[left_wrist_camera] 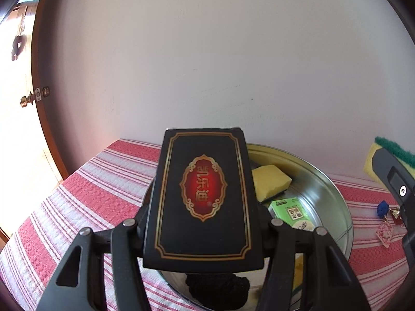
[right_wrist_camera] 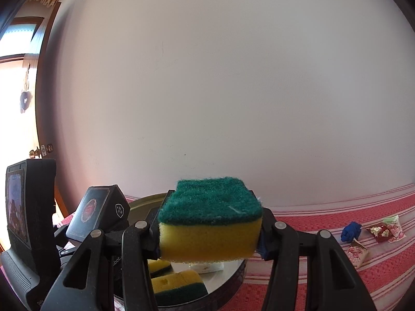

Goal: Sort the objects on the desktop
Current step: 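Carry the black box and yellow-green sponge over the metal tin with both tools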

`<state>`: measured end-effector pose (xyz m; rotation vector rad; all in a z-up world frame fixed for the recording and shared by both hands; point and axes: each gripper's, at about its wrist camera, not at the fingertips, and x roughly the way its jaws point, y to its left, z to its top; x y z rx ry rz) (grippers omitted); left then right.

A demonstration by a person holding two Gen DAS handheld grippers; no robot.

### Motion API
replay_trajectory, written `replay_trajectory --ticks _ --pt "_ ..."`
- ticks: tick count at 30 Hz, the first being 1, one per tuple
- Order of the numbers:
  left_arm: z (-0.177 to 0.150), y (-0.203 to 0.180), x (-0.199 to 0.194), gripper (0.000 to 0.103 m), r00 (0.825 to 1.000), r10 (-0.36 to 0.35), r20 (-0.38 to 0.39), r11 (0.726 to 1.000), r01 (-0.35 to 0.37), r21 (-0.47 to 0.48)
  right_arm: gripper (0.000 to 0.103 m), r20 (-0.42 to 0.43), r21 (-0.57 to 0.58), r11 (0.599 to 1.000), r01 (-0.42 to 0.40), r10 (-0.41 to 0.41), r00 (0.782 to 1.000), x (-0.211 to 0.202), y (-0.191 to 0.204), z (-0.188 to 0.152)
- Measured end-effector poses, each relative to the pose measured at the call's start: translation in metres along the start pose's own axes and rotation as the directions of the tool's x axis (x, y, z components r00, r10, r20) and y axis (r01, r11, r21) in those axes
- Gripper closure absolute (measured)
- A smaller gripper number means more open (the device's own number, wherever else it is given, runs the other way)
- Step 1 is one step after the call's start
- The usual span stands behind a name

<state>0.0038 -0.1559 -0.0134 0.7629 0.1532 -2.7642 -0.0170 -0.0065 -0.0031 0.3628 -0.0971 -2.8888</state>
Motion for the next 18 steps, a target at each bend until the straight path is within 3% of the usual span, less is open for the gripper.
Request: replay_trajectory --ticks 10,18 --pt "0.000 0.005 0.020 0.047 0.998 0.036 -0.042 0.999 -0.035 0.022 0.048 -0.069 0.035 0.999 -0.008 0.011 0.998 0.045 0.012 0.004" --pt "-0.004 -0.005 0.029 0.047 0.996 0.037 -0.075 0.997 -0.032 0.071 0.048 -0.122 -0.005 1.000 0.017 -0.018 0.992 0.066 0.023 0.006"
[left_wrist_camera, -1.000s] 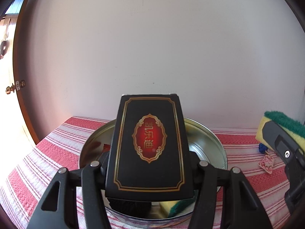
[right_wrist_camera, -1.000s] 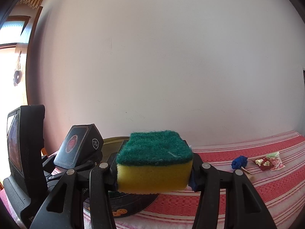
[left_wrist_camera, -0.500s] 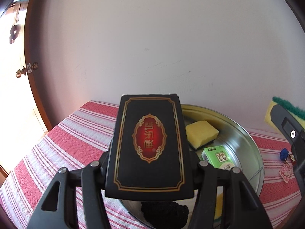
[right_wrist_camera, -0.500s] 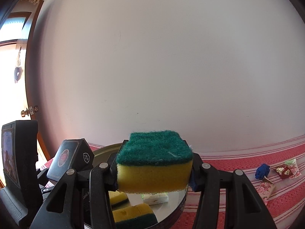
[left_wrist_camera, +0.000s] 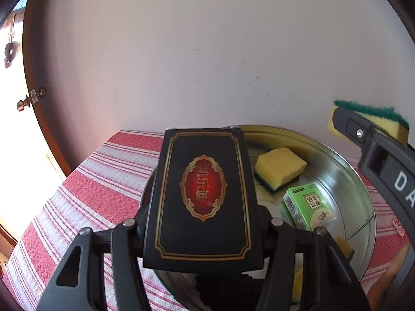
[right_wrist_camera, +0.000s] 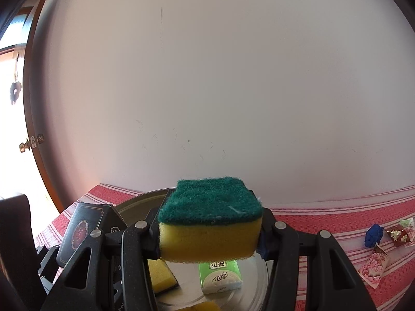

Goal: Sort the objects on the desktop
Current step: 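Carry the black box and yellow-green sponge over the metal tin with both tools, then open both tools to drop the box and sponge into the tin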

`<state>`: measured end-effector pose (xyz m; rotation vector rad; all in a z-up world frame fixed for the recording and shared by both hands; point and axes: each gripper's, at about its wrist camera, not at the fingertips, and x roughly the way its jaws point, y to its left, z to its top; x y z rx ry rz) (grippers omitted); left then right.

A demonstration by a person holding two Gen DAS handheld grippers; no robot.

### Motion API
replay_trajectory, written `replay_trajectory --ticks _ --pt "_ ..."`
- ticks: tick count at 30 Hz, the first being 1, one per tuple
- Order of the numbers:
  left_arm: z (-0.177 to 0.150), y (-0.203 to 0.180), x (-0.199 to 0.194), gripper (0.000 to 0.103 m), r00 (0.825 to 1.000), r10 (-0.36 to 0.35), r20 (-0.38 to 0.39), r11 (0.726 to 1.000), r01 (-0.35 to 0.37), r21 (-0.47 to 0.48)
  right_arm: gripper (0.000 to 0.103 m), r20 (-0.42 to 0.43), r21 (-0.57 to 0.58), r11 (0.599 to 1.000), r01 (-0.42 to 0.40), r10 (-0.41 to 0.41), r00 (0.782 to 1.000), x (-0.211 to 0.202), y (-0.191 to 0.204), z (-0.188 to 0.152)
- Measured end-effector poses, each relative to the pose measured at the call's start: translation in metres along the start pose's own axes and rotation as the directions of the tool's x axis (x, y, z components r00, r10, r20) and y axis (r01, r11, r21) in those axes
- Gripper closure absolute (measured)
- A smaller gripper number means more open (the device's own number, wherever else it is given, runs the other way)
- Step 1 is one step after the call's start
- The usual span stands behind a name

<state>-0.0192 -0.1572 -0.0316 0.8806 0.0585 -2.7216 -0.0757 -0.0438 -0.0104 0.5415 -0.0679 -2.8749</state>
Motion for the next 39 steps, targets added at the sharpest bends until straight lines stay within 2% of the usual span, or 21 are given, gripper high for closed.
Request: replay_trajectory --ticks 4,6,13,19,21,22,23,24,25,26,31,33,39 --pt "-0.001 -0.007 0.005 0.047 1.000 -0.008 -0.012 0.999 0.008 0.034 0.048 -0.029 0.005 1.000 0.005 -0.004 1.000 0.007 -0.016 0.005" --pt "-0.001 -0.010 0.009 0.047 0.999 -0.016 -0.033 0.999 0.018 0.049 0.048 -0.042 -0.009 1.000 0.007 -0.007 0.999 0.009 0.005 0.012" --pt "-0.002 -0.013 0.021 0.047 0.996 -0.028 -0.088 0.998 0.033 0.059 0.049 -0.060 -0.019 1.000 0.010 -0.011 0.998 0.024 -0.010 0.011" --pt "-0.003 -0.015 0.028 0.045 0.993 -0.033 -0.114 0.997 0.041 0.067 0.048 -0.086 -0.008 1.000 -0.011 0.011 0.996 0.041 -0.002 0.004" --pt "-0.005 -0.017 0.027 0.045 0.994 -0.026 -0.105 0.996 0.035 0.078 0.045 -0.066 -0.013 1.000 -0.012 0.011 0.998 0.039 -0.001 0.004" --pt "-0.005 -0.019 0.026 0.042 0.995 -0.017 -0.095 0.995 0.026 0.092 0.034 -0.055 -0.013 1.000 -0.008 0.007 0.998 0.037 -0.001 0.003" --pt "-0.005 -0.020 0.025 0.032 0.997 -0.011 -0.083 0.995 0.019 0.099 0.022 -0.048 -0.011 1.000 -0.009 0.008 0.999 0.034 -0.001 0.004" --pt "-0.005 -0.019 0.023 0.025 0.997 -0.008 -0.073 0.996 0.015 0.093 0.020 -0.034 -0.006 1.000 -0.003 0.003 0.999 0.031 -0.001 0.004" --pt "-0.005 -0.018 0.020 0.008 0.998 -0.008 -0.063 0.996 0.014 0.086 0.019 -0.014 0.000 1.000 0.004 -0.004 1.000 0.026 -0.003 0.004" --pt "-0.004 -0.017 0.017 0.001 0.999 -0.010 -0.045 0.997 0.013 0.076 0.019 0.003 0.004 1.000 0.000 0.000 1.000 0.023 -0.003 0.004" --pt "-0.003 -0.021 0.003 0.001 1.000 -0.025 0.009 0.995 0.024 0.094 0.018 0.073 0.028 1.000 0.009 -0.011 0.997 0.009 -0.004 -0.003" --pt "-0.004 -0.024 0.001 0.001 1.000 -0.021 0.017 0.994 0.019 0.107 0.014 0.103 0.044 0.999 0.029 -0.033 0.994 0.000 -0.009 -0.005" --pt "-0.005 -0.026 -0.006 0.001 0.999 -0.034 0.039 0.993 0.029 0.112 0.014 0.166 0.020 0.995 0.097 -0.099 0.981 -0.033 -0.024 -0.009"
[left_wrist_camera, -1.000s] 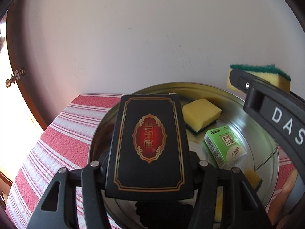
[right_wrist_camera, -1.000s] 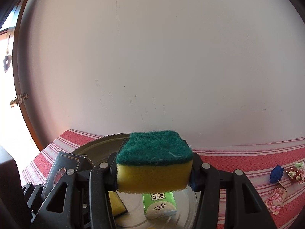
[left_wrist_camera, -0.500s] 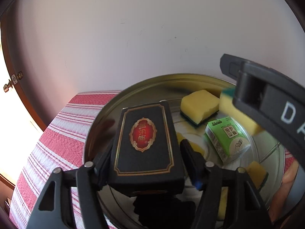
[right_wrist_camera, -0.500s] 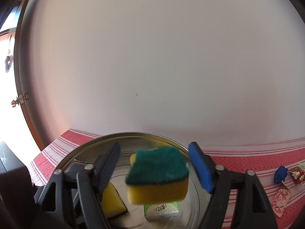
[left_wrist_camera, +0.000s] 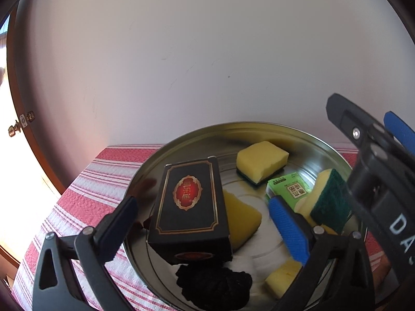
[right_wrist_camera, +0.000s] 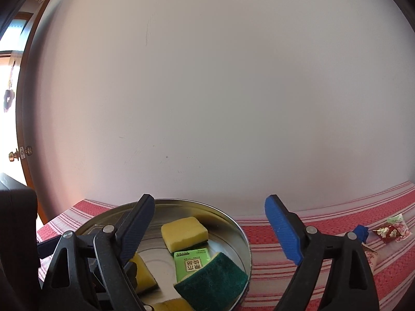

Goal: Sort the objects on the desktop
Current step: 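Open both tools to drop the box and sponge into the tin, then move both tools back over the bed toward the remaining packets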

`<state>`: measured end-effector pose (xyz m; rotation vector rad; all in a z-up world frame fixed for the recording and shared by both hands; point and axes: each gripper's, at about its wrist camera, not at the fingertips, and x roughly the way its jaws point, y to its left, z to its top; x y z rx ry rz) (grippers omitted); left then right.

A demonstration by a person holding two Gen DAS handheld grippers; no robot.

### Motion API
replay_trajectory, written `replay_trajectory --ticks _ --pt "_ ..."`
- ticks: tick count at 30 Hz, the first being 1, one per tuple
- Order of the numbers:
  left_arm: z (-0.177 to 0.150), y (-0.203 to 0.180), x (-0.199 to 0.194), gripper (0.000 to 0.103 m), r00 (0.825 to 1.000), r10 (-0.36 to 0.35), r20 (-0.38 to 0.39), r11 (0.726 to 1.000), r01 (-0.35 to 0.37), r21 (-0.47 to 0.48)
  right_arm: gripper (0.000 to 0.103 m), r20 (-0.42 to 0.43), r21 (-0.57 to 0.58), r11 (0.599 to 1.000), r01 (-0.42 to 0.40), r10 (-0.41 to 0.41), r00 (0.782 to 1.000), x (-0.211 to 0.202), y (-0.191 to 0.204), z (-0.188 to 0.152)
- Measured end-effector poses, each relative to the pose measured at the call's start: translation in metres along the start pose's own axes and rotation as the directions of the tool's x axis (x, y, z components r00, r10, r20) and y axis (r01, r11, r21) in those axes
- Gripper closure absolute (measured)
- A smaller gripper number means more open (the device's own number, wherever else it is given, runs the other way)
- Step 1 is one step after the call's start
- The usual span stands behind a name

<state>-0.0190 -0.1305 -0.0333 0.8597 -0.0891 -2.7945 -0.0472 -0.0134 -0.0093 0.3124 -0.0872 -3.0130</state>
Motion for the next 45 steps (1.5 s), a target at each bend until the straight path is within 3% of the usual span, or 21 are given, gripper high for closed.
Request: replay_trajectory --ticks 4,7,9,18,27,33,45 --pt "0.000 -0.001 -0.007 0.001 1.000 -0.009 0.023 1.000 0.009 -0.013 0.014 0.039 -0.020 0.999 0.043 -0.042 0.998 -0.016 -0.007 -0.006" --pt "-0.001 0.000 -0.010 0.001 0.999 -0.012 0.045 1.000 0.013 -0.019 0.005 0.071 -0.028 0.995 0.096 -0.093 0.993 -0.027 -0.012 -0.008" --pt "-0.003 0.000 -0.012 0.001 0.998 -0.006 0.066 1.000 0.008 -0.024 0.004 0.081 -0.020 0.993 0.112 -0.110 0.991 -0.033 -0.017 -0.010" --pt "-0.011 -0.014 -0.034 0.001 0.982 0.002 0.191 1.000 0.003 -0.026 0.004 0.061 -0.055 0.988 0.148 -0.144 0.988 -0.049 -0.031 -0.015" --pt "-0.022 -0.038 -0.050 0.001 0.972 -0.034 0.233 0.999 0.025 0.043 0.005 0.042 -0.076 0.984 0.161 -0.158 0.987 -0.075 -0.059 -0.019" --pt "-0.030 -0.051 -0.056 0.001 0.978 -0.123 0.169 0.992 0.120 0.029 0.005 0.018 -0.095 0.981 0.172 -0.171 0.985 -0.089 -0.086 -0.021" --pt "-0.039 -0.113 -0.076 0.001 0.971 -0.205 0.123 0.970 0.185 0.155 0.005 -0.025 -0.069 0.965 0.253 -0.256 0.966 -0.101 -0.162 -0.022"
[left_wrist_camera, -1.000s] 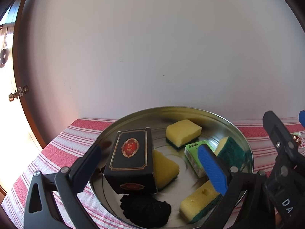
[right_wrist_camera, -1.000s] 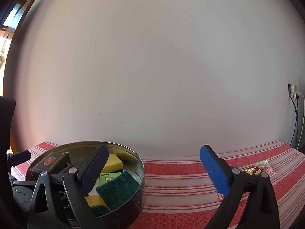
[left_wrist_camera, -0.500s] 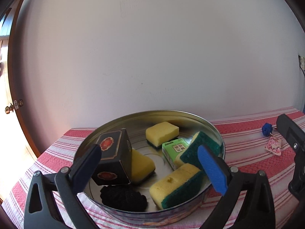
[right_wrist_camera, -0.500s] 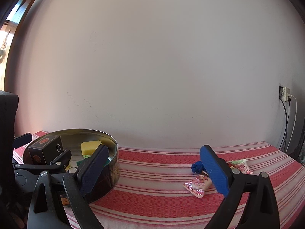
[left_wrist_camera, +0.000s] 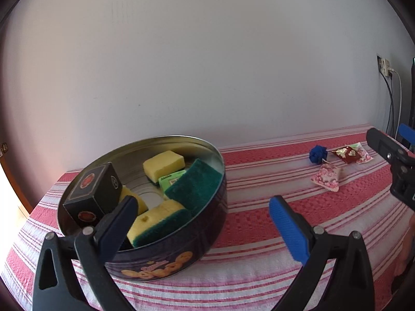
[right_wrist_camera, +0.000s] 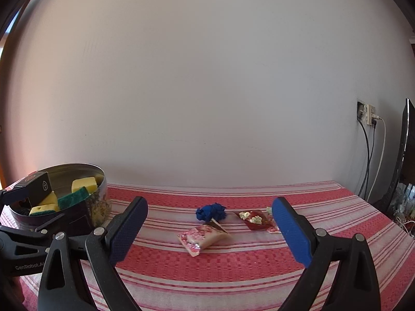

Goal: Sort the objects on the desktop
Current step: 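Move both tools back over the bed toward the remaining packets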

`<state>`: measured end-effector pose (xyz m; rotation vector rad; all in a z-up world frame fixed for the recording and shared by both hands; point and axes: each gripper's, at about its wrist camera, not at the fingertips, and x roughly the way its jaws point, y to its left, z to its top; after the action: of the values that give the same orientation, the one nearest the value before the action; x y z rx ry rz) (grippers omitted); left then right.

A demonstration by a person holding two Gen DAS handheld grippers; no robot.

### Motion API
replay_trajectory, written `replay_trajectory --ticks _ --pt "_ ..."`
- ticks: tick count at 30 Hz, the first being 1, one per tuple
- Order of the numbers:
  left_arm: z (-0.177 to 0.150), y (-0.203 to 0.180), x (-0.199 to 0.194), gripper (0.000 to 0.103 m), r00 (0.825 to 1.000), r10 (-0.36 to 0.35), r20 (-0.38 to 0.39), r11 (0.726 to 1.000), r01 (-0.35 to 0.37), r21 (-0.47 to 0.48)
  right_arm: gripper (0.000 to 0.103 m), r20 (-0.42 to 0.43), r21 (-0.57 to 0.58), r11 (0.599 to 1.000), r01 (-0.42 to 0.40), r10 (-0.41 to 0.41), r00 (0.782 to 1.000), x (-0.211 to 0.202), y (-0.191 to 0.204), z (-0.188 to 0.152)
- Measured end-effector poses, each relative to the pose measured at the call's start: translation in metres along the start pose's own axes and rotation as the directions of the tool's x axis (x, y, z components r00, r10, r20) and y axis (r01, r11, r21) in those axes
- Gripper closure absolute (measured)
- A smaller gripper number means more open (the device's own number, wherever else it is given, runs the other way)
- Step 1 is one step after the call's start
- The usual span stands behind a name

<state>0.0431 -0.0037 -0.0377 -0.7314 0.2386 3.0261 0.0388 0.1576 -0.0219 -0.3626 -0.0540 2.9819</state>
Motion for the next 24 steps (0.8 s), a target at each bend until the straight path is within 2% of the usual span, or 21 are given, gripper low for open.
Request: replay_trajectory --ticks 10,14,16,20,24 --pt "0.011 -0.054 0.018 0.001 0.995 -0.076 -0.072 0.996 0.079 0.036 0.005 -0.015 0.019 0.996 0.084 -0.084 0.996 0.024 -0.047 -0.001" --pt "0.020 -0.081 0.032 0.001 0.990 -0.104 -0.095 0.992 0.110 0.058 0.005 0.010 0.008 0.986 0.168 -0.168 0.986 0.028 -0.066 0.004" --pt "0.025 -0.095 0.045 0.001 0.983 -0.132 -0.131 0.989 0.139 0.052 0.005 -0.013 0.051 0.979 0.195 -0.195 0.981 0.030 -0.081 0.007" --pt "0.035 -0.127 0.070 0.001 0.956 -0.206 -0.208 0.975 0.218 0.036 0.005 -0.041 0.149 0.965 0.214 -0.210 0.977 0.027 -0.110 0.013" --pt "0.044 -0.160 0.091 0.001 0.942 -0.210 -0.262 0.968 0.239 0.081 0.005 -0.064 0.197 0.945 0.263 -0.255 0.965 0.031 -0.131 0.017"
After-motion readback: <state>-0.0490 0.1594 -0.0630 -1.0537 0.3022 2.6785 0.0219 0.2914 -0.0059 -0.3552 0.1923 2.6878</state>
